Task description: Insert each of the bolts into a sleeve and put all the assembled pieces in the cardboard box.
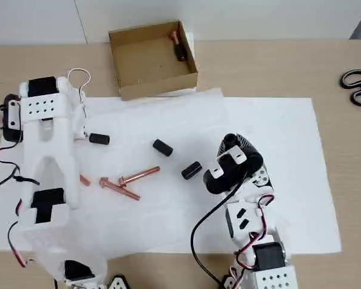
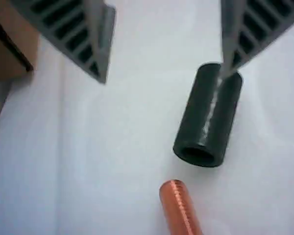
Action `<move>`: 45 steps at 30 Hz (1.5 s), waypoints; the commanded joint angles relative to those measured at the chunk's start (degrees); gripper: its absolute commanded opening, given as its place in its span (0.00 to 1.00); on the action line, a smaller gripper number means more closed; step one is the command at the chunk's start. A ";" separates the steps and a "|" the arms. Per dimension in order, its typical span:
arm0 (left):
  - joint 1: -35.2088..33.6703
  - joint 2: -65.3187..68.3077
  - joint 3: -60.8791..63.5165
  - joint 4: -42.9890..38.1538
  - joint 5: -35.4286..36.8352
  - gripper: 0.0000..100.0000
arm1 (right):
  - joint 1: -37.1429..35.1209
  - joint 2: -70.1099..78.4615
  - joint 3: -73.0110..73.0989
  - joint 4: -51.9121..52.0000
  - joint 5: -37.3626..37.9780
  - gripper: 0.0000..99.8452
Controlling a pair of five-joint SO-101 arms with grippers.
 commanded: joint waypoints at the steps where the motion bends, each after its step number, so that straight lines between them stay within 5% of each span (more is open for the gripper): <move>1: -1.14 -0.18 -0.48 -1.49 0.26 0.15 | -0.22 -0.92 0.26 0.13 0.18 0.00; 17: -11.25 5.80 -0.13 -3.87 0.26 0.14 | -0.22 -0.92 0.26 0.13 0.18 0.00; 27: -10.29 11.08 -0.48 -4.31 0.26 0.14 | -0.22 -0.92 0.26 0.13 0.18 0.00; 37: -8.88 11.16 -0.13 -14.24 0.26 0.14 | -0.22 -0.92 0.26 0.13 0.18 0.00; 45: -6.24 11.16 -0.13 -12.04 0.26 0.14 | -0.22 -0.92 0.09 0.13 0.18 0.00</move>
